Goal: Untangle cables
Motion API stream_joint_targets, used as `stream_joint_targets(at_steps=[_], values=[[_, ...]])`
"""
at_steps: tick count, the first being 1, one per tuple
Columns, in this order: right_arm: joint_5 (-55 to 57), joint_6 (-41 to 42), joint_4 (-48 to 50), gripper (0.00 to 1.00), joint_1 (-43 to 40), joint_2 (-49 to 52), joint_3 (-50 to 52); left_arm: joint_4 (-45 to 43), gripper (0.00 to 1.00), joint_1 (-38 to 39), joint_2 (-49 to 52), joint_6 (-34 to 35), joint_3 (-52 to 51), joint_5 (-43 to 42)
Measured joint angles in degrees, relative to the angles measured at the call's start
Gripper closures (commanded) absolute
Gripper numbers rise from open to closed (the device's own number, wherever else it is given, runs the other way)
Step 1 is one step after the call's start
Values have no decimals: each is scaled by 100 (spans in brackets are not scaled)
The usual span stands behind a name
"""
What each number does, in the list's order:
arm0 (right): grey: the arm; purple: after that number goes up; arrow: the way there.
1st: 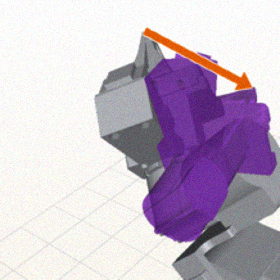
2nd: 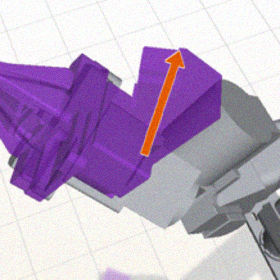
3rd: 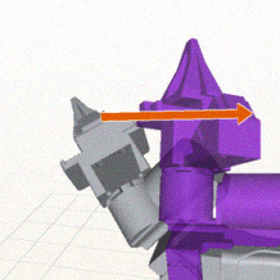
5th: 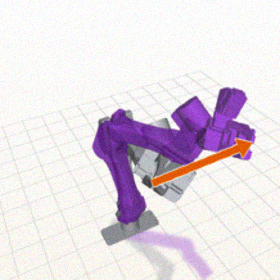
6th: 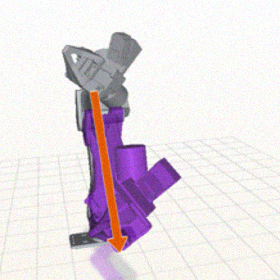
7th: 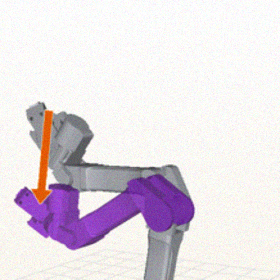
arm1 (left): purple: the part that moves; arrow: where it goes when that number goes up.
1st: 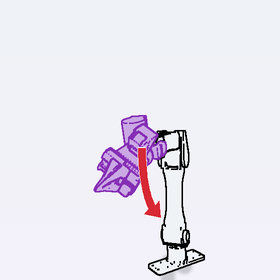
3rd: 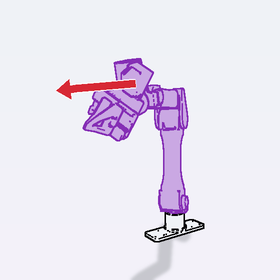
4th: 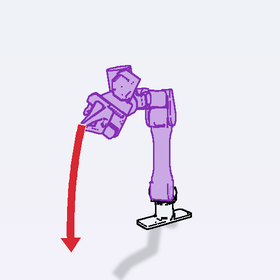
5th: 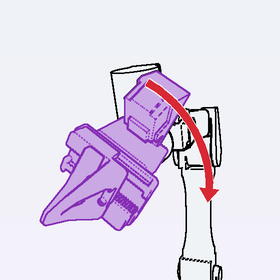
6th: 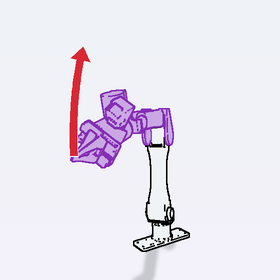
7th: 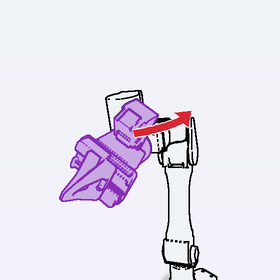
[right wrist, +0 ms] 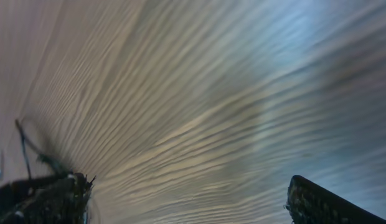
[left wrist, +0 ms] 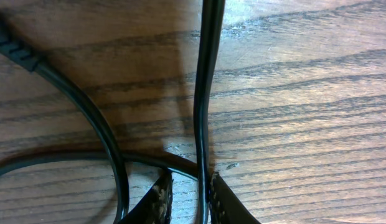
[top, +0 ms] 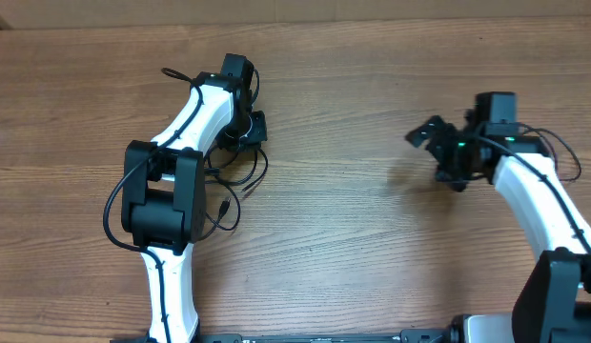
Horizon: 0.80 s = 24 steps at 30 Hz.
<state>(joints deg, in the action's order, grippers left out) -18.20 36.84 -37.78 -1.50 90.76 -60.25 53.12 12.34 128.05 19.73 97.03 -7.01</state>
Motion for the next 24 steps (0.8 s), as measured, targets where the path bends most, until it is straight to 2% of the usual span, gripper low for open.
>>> stream_joint_targets(at_steps=[3, 10, 13, 20, 24], values=[[57, 225, 136, 0, 380, 17, 0, -7, 87, 2, 0, -11, 0, -26], [385, 719, 420, 0, 1294, 350, 0, -7, 86, 4, 0, -17, 0, -50], [442, 793, 422, 0, 1615, 555, 0, -7, 96, 4, 0, -11, 0, -68], [470, 1034, 479, 0, 2371, 1095, 0, 15, 96, 4, 0, -33, 2, -151], [468, 1161, 697, 1, 2721, 1252, 0, 358, 96, -7, 26, -549, 66, -688]])
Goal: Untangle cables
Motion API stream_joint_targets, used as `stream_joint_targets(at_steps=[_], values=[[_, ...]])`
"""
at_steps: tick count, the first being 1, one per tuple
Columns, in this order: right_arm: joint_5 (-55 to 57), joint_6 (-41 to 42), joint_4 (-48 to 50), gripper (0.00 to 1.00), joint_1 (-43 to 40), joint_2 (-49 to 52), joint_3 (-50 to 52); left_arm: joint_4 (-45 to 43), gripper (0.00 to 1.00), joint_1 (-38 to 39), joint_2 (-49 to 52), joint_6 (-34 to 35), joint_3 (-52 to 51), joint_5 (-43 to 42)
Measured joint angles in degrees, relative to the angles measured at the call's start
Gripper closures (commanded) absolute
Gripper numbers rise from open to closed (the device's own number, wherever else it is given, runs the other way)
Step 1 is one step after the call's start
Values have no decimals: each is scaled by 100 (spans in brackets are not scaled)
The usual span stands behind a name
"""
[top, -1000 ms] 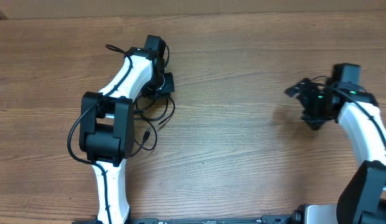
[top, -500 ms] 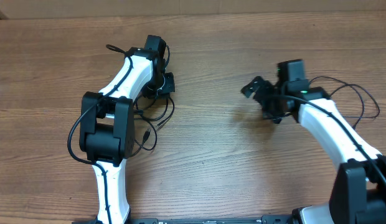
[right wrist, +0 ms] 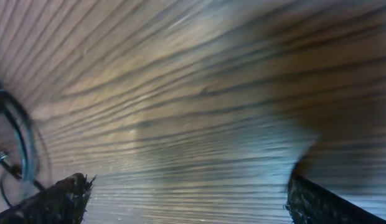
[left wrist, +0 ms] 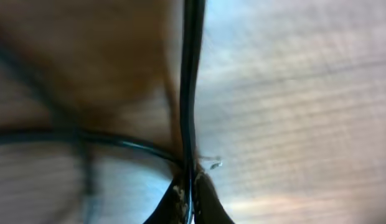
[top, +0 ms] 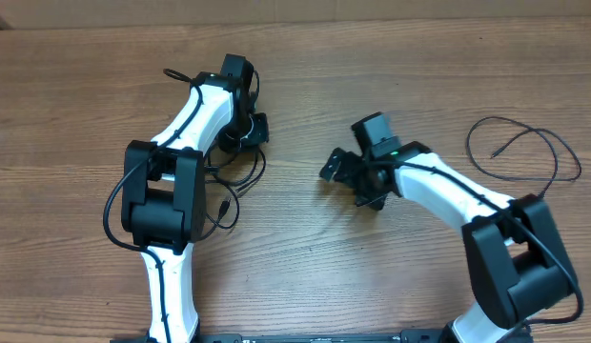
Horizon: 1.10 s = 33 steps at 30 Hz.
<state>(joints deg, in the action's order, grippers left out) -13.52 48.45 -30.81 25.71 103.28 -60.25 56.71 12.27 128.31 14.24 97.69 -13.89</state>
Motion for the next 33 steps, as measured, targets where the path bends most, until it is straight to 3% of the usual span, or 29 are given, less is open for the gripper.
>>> stream_joint_targets(at_steps=[2, 7, 12, 15, 30, 33], values=[[2, 52, 162, 6, 127, 7, 0, 352, 96, 9, 52, -625, 118, -656], [-7, 92, 356, 8, 214, 7, 0, 807, 96, 11, 61, -2048, 302, -2208], [-188, 105, 678, 11, 219, 7, 2, 811, 96, 11, 61, -2750, 310, -2885], [-437, 116, 957, 24, 219, 7, 2, 807, 96, 11, 61, -2924, 310, -3086], [-1272, -46, 1484, 31, 407, 7, 2, 931, 96, 11, 61, -2935, 317, -4059], [-1241, -44, 1576, 53, 433, 7, 2, 942, 96, 11, 61, -2830, 317, -4164]])
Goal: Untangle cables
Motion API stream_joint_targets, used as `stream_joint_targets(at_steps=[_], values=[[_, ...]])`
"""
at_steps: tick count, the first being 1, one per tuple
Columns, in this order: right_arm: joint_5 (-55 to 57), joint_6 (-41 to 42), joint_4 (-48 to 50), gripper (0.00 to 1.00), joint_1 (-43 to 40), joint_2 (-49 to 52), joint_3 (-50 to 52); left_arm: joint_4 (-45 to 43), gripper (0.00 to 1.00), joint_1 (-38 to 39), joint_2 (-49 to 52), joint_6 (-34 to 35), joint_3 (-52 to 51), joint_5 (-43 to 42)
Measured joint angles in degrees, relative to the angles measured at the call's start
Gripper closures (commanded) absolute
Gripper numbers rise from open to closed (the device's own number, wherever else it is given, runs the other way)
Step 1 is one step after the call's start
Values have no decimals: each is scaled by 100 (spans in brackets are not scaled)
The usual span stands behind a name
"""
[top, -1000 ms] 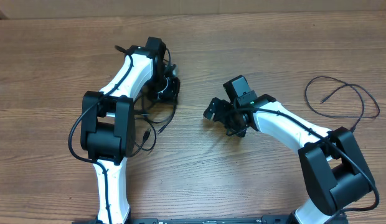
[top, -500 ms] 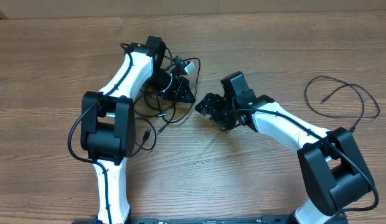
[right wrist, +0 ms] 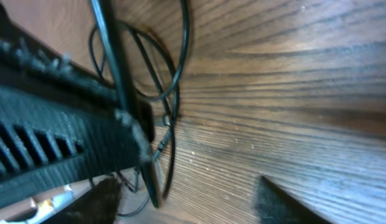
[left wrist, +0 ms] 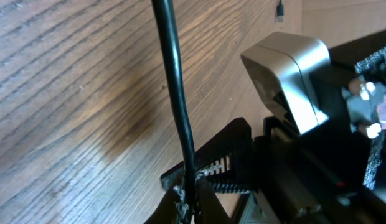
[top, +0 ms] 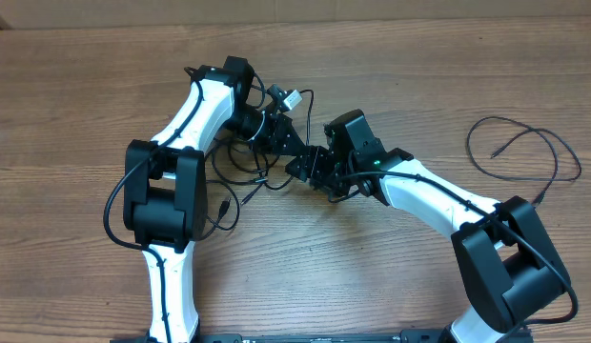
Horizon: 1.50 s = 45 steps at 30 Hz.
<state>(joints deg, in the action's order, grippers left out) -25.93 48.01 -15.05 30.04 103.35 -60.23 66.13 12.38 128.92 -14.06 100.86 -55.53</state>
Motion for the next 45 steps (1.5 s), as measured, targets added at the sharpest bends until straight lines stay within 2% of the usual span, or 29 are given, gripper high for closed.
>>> stream_joint_targets(at_steps=[1, 3, 8, 13, 16, 20, 30, 32, 35, 36, 37, 38, 39, 41, 43, 45], values=[[26, -13, 11, 64, 4, 0, 0, 7, 96, 0, 0, 24, 2, -22], [131, -13, 35, 75, 7, 0, 2, 9, 96, 0, 0, 48, 2, -52], [358, 0, 46, 87, 11, 0, 4, 2, 96, 2, 0, 59, 2, -70], [461, -2, 66, 87, 11, 0, 4, -9, 96, 2, 0, 59, 2, -68], [503, -2, 96, 79, 11, 0, 4, -9, 96, 0, 0, 61, 2, -72], [586, 4, 184, 74, 11, 0, 4, -9, 96, 0, 0, 61, 2, -92], [691, -232, 144, 72, 92, 0, 4, 188, 96, -9, 0, 59, 15, -166], [730, -313, 149, 75, 111, 0, 4, 188, 96, -9, 0, 59, 17, -197], [752, -570, 168, 96, 118, 0, 4, 205, 96, -4, 0, 59, 20, -227], [752, -627, 186, 96, 118, 0, 4, 203, 94, 0, 0, 59, 20, -236], [763, -662, 192, 96, 125, 0, 4, 205, 89, 0, 0, 57, 20, -243], [804, -691, 184, 96, 125, 0, 4, 221, 78, 0, 0, 42, 22, -260], [822, -721, 168, 96, 116, 0, 4, 223, 62, 0, 0, 22, 22, -271], [841, -769, 151, 96, 107, 0, 4, 199, 23, 0, 0, 33, 26, -275], [837, -787, 101, 96, 107, 0, 4, 164, 6, 0, 0, 35, 28, -240], [828, -800, 59, 96, 94, 0, 4, 109, 0, -7, 0, 39, 31, -94]])
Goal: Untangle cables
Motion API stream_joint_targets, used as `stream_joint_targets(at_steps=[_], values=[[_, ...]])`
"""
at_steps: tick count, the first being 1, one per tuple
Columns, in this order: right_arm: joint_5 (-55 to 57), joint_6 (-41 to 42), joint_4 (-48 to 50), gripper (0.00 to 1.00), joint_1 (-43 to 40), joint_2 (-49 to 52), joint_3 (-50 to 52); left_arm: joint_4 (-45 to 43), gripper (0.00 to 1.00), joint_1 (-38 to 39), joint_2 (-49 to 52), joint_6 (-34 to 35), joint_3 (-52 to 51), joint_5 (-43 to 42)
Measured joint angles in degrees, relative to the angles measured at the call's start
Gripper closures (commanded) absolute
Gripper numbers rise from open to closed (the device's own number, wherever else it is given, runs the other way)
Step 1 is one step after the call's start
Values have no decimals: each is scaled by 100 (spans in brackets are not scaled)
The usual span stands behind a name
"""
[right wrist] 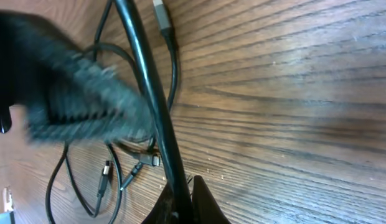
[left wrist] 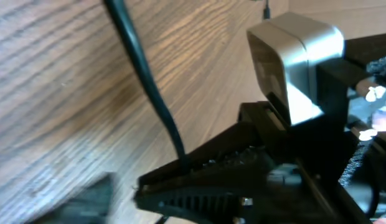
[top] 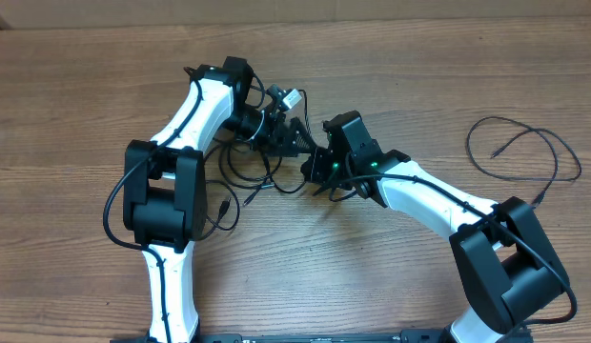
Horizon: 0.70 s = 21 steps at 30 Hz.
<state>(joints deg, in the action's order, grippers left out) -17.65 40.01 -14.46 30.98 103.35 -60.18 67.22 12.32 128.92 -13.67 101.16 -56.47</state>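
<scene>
A thick black cable (right wrist: 143, 81) runs up from my right gripper (right wrist: 183, 188), which is shut on it just above the table. In the overhead view the right gripper (top: 317, 171) sits right of the tangle of black cables (top: 246, 167). My left gripper (top: 291, 133) is close beside it, to its upper left. In the left wrist view the same cable (left wrist: 140, 68) ends behind the right gripper's ribbed finger (left wrist: 211, 180). One blurred left finger (left wrist: 87, 196) stands well off to the side, so the left gripper is open.
Thin cables with USB plugs (right wrist: 106, 171) lie looped on the wooden table (top: 372, 276) beneath the grippers. A white connector (top: 291, 97) lies behind the left gripper. A separate thin black cable (top: 524, 143) loops at the far right.
My right gripper has shut on the thick black cable that the left gripper held. The left gripper has let go and opened. Both stay close together by the tangle.
At first my left gripper stood open round the thick cable at the tangle, with the right gripper open far to the right. Then the left was shut on the cable and the right was mid-table. Later the left held the cable up beside the open right gripper, which now holds it.
</scene>
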Motion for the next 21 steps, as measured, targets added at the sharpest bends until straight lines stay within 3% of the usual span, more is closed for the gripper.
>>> stream_joint_targets(at_steps=[7, 14, 19, 21], values=[[-57, -48, -420, 96, -278, -164, 0, -129, 0, 7, 0, -2, 0, 765], [-52, -129, -859, 96, -732, -1038, 0, -264, 0, 7, 0, 17, 2, 1327], [-55, -173, -957, 96, -890, -1528, 0, -389, 0, 7, 0, 310, 4, 1864], [-55, -203, -960, 96, -898, -1659, -2, -428, 4, 7, 0, 516, 4, 2144]])
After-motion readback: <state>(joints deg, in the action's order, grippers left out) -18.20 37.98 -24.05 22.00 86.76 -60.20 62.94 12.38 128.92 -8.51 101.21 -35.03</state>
